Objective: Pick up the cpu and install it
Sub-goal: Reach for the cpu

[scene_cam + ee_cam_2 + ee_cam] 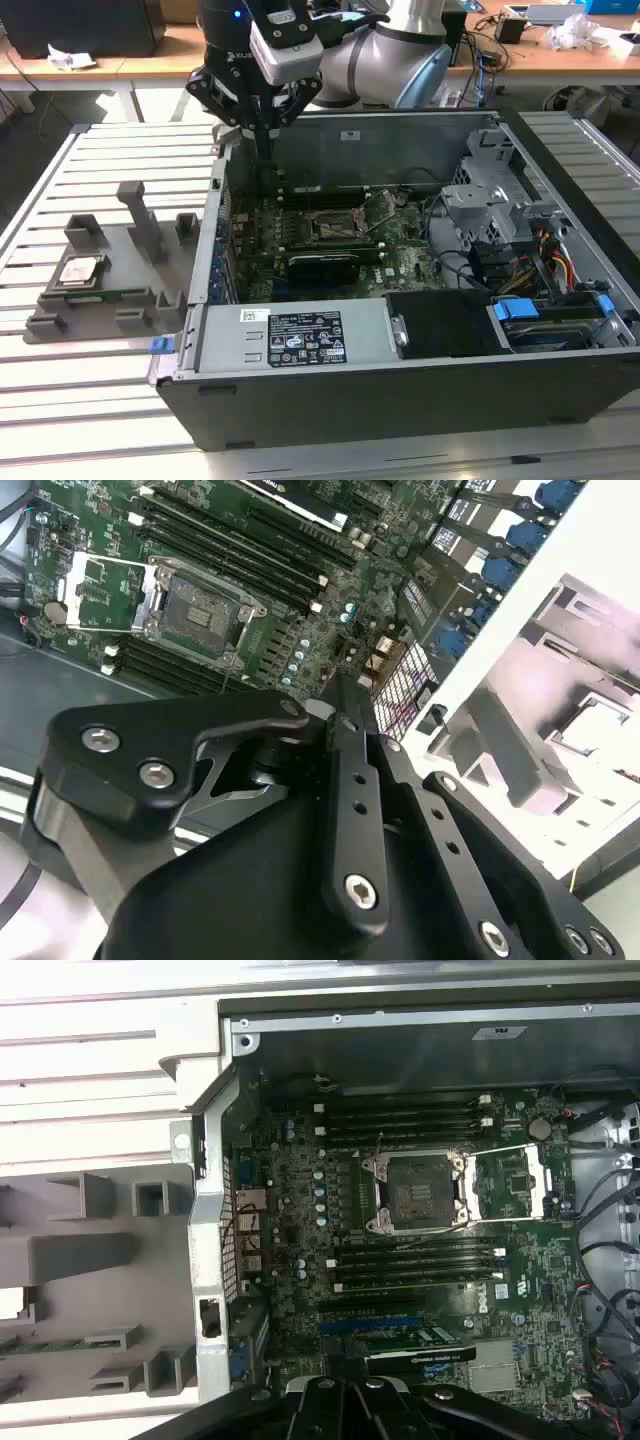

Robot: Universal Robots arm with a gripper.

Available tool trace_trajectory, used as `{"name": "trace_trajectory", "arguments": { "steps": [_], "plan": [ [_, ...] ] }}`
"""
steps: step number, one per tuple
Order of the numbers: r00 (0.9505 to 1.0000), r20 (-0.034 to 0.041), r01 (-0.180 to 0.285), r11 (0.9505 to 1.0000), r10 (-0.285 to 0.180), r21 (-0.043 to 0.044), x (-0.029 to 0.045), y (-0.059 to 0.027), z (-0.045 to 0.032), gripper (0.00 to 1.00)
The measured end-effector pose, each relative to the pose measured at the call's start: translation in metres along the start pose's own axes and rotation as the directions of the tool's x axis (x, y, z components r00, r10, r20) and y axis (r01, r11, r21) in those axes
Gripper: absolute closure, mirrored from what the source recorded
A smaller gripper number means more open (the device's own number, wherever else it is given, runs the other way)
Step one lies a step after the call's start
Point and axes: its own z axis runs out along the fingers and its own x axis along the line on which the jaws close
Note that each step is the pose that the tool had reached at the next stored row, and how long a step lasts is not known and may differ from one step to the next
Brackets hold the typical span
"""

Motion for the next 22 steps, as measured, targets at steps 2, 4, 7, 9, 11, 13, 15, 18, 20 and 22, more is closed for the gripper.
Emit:
{"name": "trace_trajectory", "arguments": {
  "steps": [2, 4, 7, 9, 11, 13, 15, 18, 20, 22],
  "plan": [
    [1.0000, 0.0002, 0.000, 1.0000, 0.000, -0.0001, 0.0010, -0.0001, 0.0002, 0.89],
    [1.0000, 0.0000, 0.000, 1.0000, 0.000, 0.0004, 0.0134, -0.0010, -0.0004, 0.89],
    [1.0000, 0.0001, 0.000, 1.0000, 0.000, 0.0003, 0.0355, -0.0027, -0.0010, 0.89],
    [1.0000, 0.0001, 0.000, 1.0000, 0.000, 0.0003, 0.0457, -0.0034, -0.0012, 0.89],
    [1.0000, 0.0001, 0.000, 1.0000, 0.000, 0.0003, 0.0543, -0.0040, -0.0014, 0.89],
    [1.0000, 0.0001, 0.000, 1.0000, 0.000, 0.0003, 0.0610, -0.0045, -0.0016, 0.89],
    [1.0000, 0.0001, 0.000, 1.0000, 0.000, 0.0002, 0.0679, -0.0051, -0.0017, 0.89],
    [1.0000, 0.0001, 0.000, 1.0000, 0.000, 0.0003, 0.0793, -0.0059, -0.0020, 0.89],
    [1.0000, 0.0002, 0.000, 1.0000, 0.000, 0.0002, 0.0855, -0.0064, -0.0020, 0.89],
    [1.0000, 0.0001, 0.000, 1.0000, 0.000, 0.0003, 0.0961, -0.0072, -0.0022, 0.89]
  ]
}}
